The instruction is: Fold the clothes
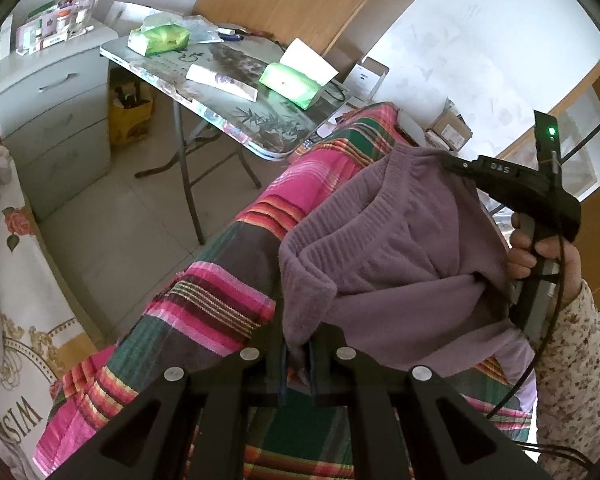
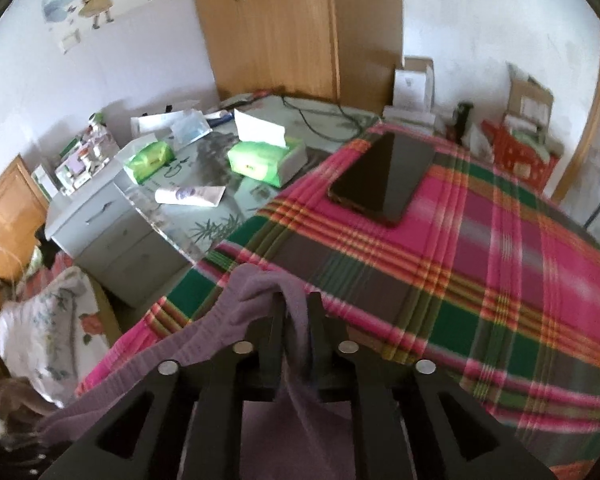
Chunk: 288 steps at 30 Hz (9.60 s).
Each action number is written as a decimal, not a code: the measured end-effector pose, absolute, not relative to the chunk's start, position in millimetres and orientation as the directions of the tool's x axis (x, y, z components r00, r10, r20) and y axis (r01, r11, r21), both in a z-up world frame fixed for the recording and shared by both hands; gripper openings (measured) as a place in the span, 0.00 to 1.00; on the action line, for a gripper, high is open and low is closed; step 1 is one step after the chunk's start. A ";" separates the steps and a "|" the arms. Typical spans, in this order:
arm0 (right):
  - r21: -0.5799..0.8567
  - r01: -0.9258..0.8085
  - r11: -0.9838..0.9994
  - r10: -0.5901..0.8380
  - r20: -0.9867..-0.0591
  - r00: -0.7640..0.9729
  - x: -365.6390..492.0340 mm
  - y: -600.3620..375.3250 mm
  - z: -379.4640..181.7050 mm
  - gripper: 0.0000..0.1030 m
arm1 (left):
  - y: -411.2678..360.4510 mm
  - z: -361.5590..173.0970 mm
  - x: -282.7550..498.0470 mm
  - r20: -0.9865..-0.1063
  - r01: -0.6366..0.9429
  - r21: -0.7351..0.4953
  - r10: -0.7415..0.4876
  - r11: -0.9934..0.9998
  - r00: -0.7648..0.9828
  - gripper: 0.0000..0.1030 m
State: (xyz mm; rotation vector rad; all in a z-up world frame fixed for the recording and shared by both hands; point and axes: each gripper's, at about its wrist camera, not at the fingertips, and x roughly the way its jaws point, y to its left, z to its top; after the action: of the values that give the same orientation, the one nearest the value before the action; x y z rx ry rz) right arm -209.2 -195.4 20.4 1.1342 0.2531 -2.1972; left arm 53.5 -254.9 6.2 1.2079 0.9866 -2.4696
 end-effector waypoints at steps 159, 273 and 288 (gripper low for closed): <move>0.048 0.416 -0.908 -0.322 -0.716 -0.620 2.5 194.4 32.2 0.05 | 33.9 48.7 -131.3 -0.790 -0.360 -0.324 0.459 -0.875 -0.406 0.33; 0.018 0.233 -0.972 -0.180 -0.695 -0.696 -217.1 157.4 22.9 0.15 | -38.7 46.4 -287.9 -0.753 0.092 -0.492 0.369 -0.866 -0.545 0.04; 0.123 0.136 -0.983 -0.183 -0.630 -0.755 -148.8 228.2 53.7 0.39 | 40.7 79.6 -217.9 -0.702 -0.247 -0.505 0.561 -0.827 -0.439 0.29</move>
State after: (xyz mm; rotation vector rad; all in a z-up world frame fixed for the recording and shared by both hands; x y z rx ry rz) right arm -148.8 228.2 53.7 1.0124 -0.1044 -2.7913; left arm -217.9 40.7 79.6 1.7632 0.6228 -3.1139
